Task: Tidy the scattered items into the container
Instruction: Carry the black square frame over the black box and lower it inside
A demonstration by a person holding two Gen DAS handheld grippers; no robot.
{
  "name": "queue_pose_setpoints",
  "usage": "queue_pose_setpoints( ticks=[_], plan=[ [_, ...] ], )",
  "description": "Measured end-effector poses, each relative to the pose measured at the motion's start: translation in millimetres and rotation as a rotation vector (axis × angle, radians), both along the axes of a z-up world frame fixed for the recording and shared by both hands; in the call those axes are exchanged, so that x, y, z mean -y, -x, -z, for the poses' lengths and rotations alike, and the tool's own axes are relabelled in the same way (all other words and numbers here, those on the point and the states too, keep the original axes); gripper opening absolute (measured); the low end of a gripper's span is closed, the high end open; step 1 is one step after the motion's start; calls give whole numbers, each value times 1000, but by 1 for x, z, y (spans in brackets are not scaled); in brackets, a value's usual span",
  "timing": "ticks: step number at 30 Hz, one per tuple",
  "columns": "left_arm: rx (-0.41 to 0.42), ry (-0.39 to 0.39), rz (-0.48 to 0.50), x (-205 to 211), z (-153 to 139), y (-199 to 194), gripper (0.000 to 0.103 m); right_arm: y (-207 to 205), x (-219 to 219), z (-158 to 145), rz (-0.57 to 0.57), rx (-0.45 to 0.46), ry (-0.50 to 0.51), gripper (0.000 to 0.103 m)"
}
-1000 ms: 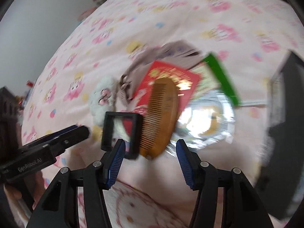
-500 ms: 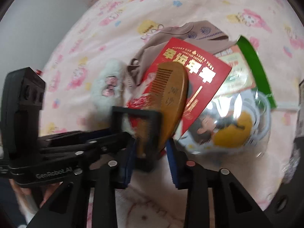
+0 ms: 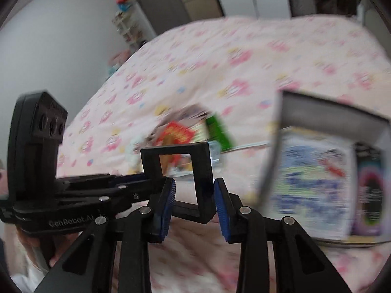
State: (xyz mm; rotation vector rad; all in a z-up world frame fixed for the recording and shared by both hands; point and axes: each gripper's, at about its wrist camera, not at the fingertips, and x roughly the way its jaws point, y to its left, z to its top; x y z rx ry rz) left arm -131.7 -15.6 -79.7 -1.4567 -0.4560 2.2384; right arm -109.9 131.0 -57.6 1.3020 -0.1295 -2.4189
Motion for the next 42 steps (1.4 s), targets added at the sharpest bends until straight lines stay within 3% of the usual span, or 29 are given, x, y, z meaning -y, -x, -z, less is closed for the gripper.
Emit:
queue_pose_setpoints(
  ticks=[7, 10, 13, 22, 24, 27, 31, 35, 39, 42],
  plan=[
    [47, -53, 188, -138, 16, 43, 25, 6, -117, 7, 139, 13, -132, 30],
    [105, -12, 241, -192, 38, 60, 24, 15, -159, 30, 183, 68, -133, 30],
    [144, 20, 248, -219, 55, 70, 24, 22, -190, 52, 234, 107, -85, 30],
    [249, 56, 219, -239, 99, 86, 24, 46, -215, 96, 278, 259, -47, 30],
    [270, 44, 210, -239, 102, 86, 25, 42, -214, 93, 289, 243, -65, 30],
    [282, 12, 170, -230, 96, 88, 43, 31, -225, 78, 353, 166, -52, 30],
    [214, 76, 110, -222, 85, 93, 40, 33, -242, 68, 465, 94, -88, 30],
    [228, 71, 116, -233, 93, 96, 33, 33, -250, 69, 493, 95, -41, 30],
    [240, 51, 164, -251, 95, 86, 34, 30, -250, 64, 508, 60, -62, 30],
    [248, 6, 256, -268, 90, 76, 34, 26, -253, 58, 523, 29, -79, 30]
  ],
)
